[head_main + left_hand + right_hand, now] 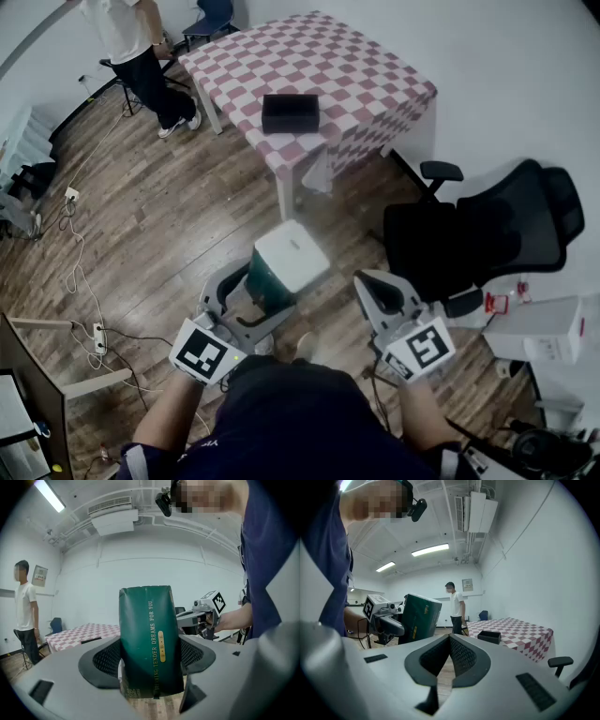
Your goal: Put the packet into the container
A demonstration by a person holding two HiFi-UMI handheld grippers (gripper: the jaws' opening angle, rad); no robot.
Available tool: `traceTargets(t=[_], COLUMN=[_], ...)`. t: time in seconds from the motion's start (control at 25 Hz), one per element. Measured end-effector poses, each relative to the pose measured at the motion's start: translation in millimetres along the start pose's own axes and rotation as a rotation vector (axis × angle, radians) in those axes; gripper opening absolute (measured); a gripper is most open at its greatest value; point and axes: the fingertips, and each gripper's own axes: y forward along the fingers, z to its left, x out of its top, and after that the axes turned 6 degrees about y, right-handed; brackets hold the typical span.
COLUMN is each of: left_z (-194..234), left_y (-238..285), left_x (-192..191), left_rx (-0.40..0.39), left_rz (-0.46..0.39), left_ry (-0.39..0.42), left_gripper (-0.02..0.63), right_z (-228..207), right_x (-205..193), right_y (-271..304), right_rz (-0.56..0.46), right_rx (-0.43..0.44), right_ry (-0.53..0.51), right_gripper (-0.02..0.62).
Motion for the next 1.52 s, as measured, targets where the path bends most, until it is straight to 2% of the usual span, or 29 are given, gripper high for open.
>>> traceTargets(t=[0.28, 0.76, 1.12, 1.32, 1.52], left_z=[3.4, 6.5, 39.0, 77.4, 179.6], left_y=[23.9, 58.6, 88.2, 108.4, 114.6], left_x=[-1.3, -0.3, -4.9, -18.1, -1.7], left_rx=[0.004, 0.062, 0.064, 0.048, 0.010], left_rz=[0.010, 0.033, 0.024, 0.019, 0.010], left_ry=[0.009, 0.005, -0.005, -0.026, -0.062], left_gripper=[0.400, 0.400, 0.400, 0.400, 0.399], right_z=[-24.1, -77.1, -109.2, -127.8, -142.3], right_x=[-3.4, -5.4, -0.2, -2.8, 45.4], right_y=[3.3, -6.2, 17.6, 49.8, 133.8], right_rz=[0.002, 0.000, -0.005, 0.016, 0.059], right_rx=[0.000, 0.012, 0.005, -0.007, -0.052], right_ry=[0.002, 0.002, 0.008, 0.009, 0.041], right_gripper=[0.017, 0.018, 0.018, 0.018, 0.018])
